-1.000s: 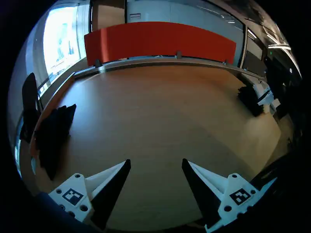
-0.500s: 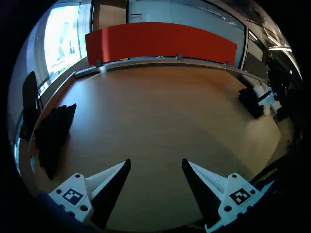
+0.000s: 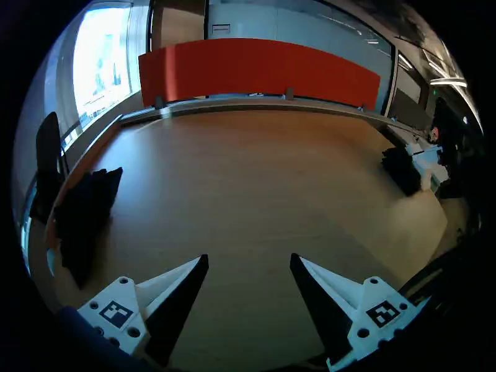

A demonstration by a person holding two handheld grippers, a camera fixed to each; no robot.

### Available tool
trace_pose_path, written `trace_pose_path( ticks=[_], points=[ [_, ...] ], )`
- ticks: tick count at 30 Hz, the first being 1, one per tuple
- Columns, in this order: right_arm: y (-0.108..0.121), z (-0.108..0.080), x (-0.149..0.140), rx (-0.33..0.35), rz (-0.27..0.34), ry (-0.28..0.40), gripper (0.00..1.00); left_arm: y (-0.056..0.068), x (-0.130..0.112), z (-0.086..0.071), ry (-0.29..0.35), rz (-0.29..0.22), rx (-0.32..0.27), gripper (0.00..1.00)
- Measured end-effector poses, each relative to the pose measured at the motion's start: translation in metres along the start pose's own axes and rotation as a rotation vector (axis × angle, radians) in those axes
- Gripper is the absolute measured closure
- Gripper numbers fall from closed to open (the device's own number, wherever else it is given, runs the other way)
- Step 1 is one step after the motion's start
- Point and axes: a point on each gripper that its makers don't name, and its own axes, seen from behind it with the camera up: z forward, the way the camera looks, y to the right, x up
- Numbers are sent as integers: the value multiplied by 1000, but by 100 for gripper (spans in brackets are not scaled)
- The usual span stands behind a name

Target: Fold towel

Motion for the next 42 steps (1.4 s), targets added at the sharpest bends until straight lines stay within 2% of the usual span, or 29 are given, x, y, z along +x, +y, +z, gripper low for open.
trace_pose_path(
  ticks=[12,18,24,27,33,38,42],
  points=[
    [1,-12,36,-99,25,203,5,-3,5,-1,14,-18,5,2],
    [-9,-21,52,-112,24,290,5,-6,9,-1,27,-20,8,2],
    [-7,-32,75,-178,40,389,5,-10,19,1,48,-17,4,2],
    [-10,-38,84,-189,41,425,5,-12,27,2,67,-15,2,2],
    [-26,-52,107,-161,59,488,5,-21,49,5,111,-20,6,2],
    [-39,-67,129,-139,65,541,5,-33,78,6,171,-25,23,2],
    [-46,-77,145,-141,49,578,5,-44,106,7,226,-26,34,2]
  ],
)
